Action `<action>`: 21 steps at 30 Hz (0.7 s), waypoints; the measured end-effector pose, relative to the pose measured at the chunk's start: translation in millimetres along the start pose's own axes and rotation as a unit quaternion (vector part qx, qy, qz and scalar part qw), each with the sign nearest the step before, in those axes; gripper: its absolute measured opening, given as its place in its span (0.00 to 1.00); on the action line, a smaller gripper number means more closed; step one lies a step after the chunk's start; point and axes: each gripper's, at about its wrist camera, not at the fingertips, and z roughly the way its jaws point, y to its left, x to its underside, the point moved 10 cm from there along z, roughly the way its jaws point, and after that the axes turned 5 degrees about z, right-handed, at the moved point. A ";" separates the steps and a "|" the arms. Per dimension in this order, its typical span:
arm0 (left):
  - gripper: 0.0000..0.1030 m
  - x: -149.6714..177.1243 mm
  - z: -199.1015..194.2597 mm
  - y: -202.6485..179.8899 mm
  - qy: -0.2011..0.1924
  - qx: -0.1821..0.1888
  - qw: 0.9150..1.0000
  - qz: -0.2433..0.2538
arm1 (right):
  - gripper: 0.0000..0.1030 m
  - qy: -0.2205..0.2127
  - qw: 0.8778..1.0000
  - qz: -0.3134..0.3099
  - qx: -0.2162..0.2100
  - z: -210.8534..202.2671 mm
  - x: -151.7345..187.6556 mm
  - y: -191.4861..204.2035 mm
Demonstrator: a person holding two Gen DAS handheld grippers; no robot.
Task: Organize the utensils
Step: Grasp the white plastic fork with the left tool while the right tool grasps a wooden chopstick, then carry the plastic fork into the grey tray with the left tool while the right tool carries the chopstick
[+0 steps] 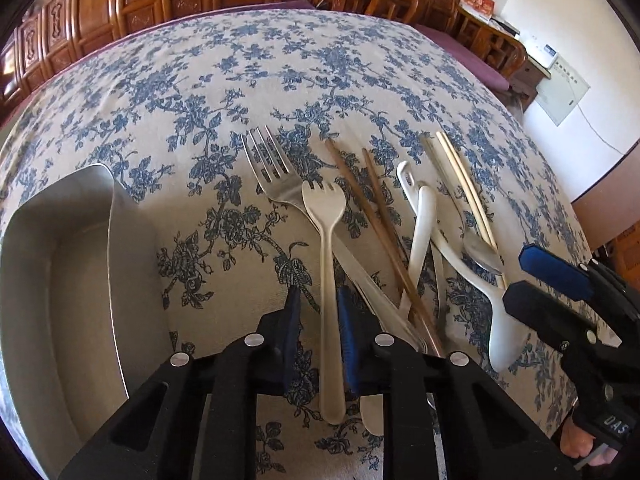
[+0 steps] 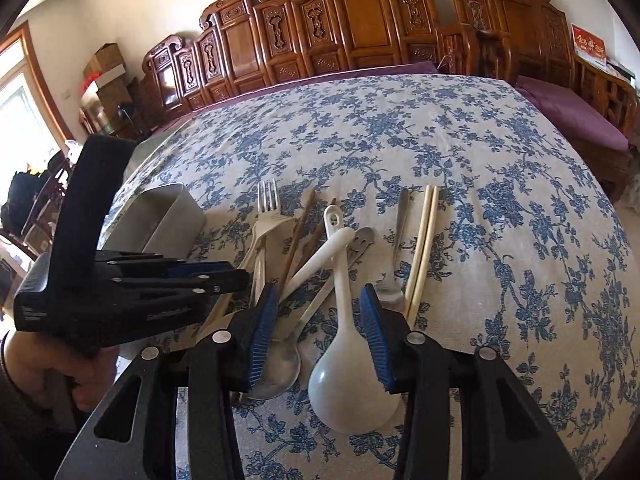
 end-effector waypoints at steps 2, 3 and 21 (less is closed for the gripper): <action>0.08 -0.1 -0.2 -1.2 0.000 0.005 1.000 0.001 | 0.43 0.003 1.000 -0.004 -0.003 1.7 1.4 3.6; 0.07 0.8 0.1 -1.9 0.001 0.010 1.000 0.000 | 0.41 0.004 1.000 -0.006 -0.004 2.6 2.1 4.9; 0.07 12.9 -82.3 -4.4 -0.091 0.007 0.995 0.030 | 0.25 0.052 0.998 -0.031 -0.004 35.0 23.3 30.1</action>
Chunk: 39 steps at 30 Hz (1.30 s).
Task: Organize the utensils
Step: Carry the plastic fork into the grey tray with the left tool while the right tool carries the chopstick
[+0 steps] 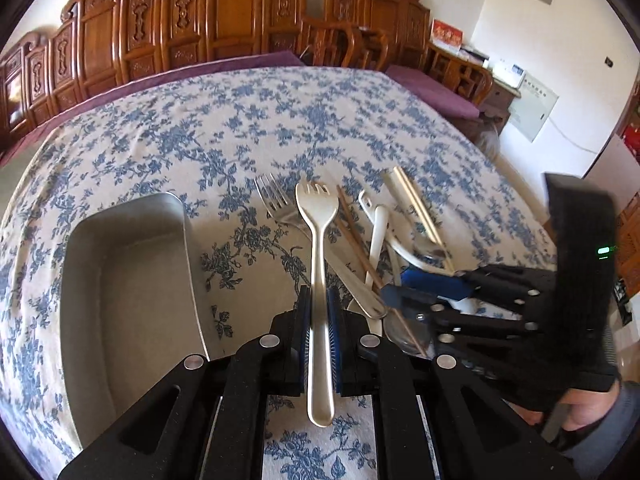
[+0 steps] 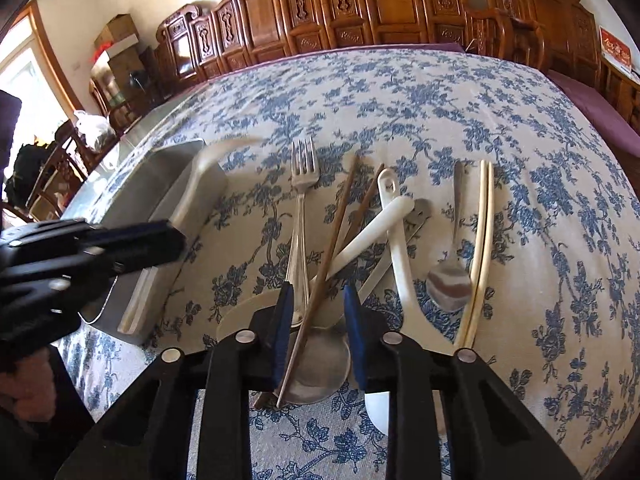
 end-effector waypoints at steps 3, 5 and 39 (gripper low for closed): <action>0.07 -1.0 -5.6 0.2 -0.008 0.006 1.000 -0.002 | 0.23 0.004 1.000 -0.012 0.010 4.0 3.0 4.1; 0.07 -0.4 -7.5 0.8 -0.010 0.008 1.000 -0.001 | 0.21 0.009 1.000 -0.018 0.018 7.2 5.4 3.3; 0.07 44.8 -46.1 113.0 -0.008 -0.082 0.995 -0.061 | 0.06 -0.063 0.998 -0.026 0.005 -40.8 -8.0 43.1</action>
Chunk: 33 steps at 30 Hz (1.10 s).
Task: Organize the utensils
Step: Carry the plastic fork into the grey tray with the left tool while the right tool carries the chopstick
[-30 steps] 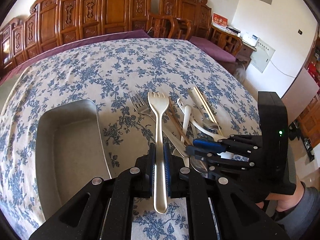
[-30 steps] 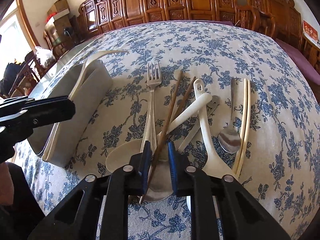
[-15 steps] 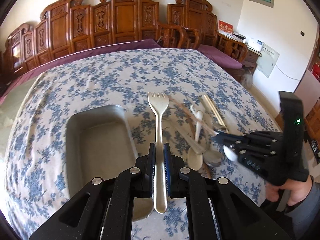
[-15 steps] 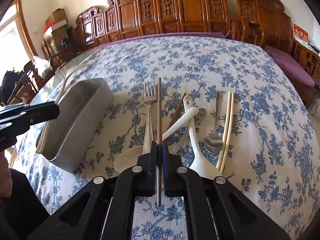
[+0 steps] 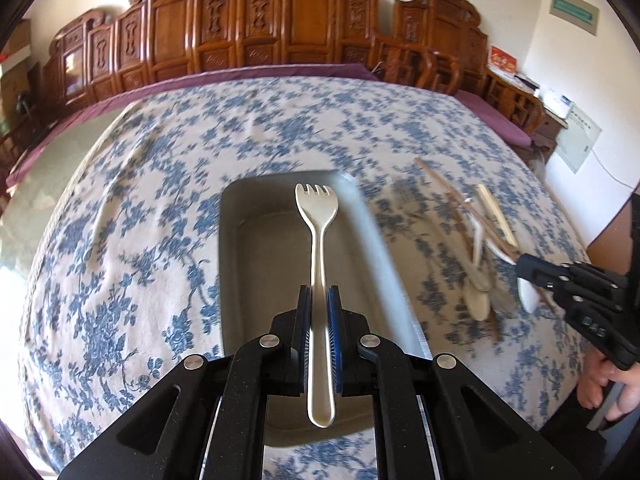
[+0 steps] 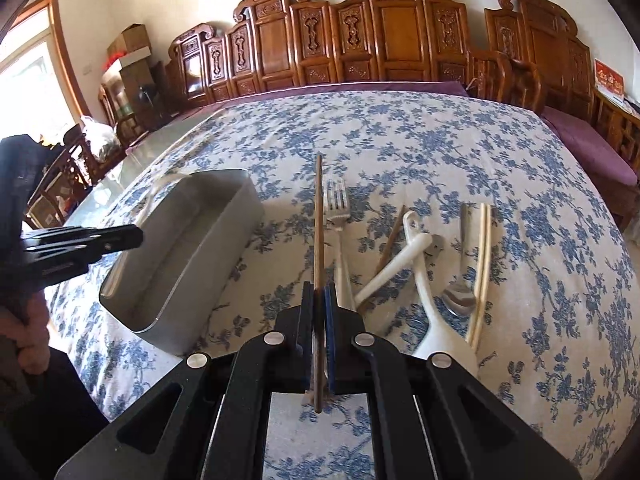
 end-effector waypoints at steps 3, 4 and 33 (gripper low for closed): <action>0.07 3.3 7.7 5.9 0.008 -0.002 1.000 -0.005 | 0.06 0.000 1.000 -0.005 -0.010 1.7 -1.4 10.7; 0.07 4.4 10.8 7.9 0.011 -0.004 1.000 -0.006 | 0.06 -0.001 1.000 -0.006 -0.014 1.7 -1.9 14.1; 0.14 -17.2 -22.9 49.8 -0.032 -0.040 0.998 -0.029 | 0.06 0.027 0.996 -0.031 -0.079 6.8 5.7 113.9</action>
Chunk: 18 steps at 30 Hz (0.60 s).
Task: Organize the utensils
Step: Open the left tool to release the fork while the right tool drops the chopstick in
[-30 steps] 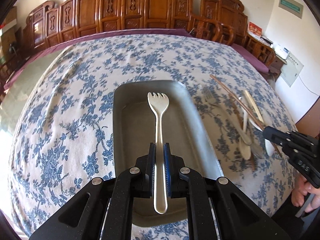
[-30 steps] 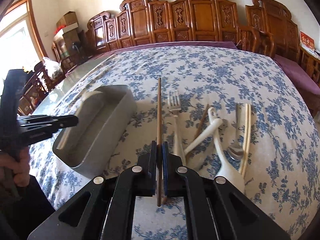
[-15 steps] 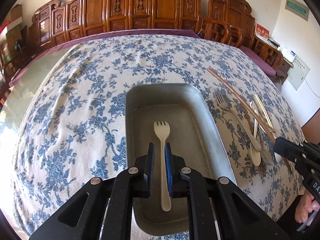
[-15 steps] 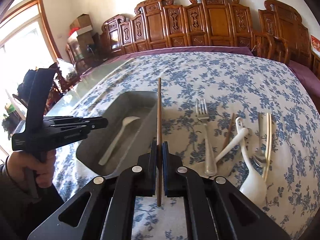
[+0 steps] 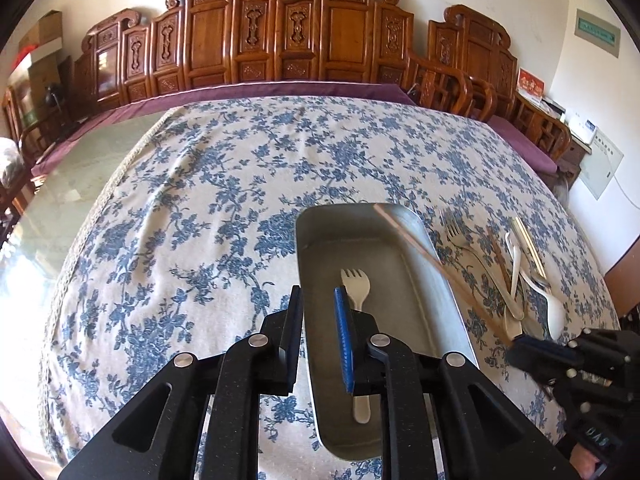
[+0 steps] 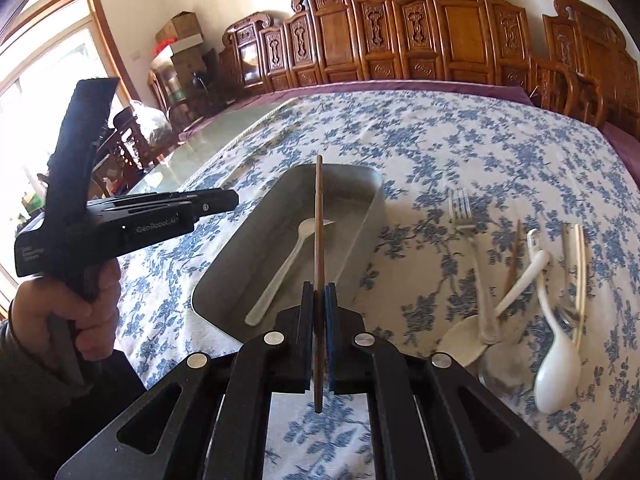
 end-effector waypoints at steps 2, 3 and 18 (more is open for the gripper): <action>0.14 -1.5 -1.8 2.8 -0.003 0.000 1.000 -0.002 | 0.06 0.005 1.000 -0.005 0.006 7.7 -0.9 5.9; 0.14 -2.2 -2.6 4.6 -0.004 -0.001 1.000 -0.003 | 0.06 0.012 1.000 -0.007 0.008 13.2 -0.4 10.4; 0.15 -3.7 -6.0 11.3 -0.008 0.000 1.000 -0.007 | 0.06 0.047 0.999 0.022 0.014 63.2 -1.3 15.7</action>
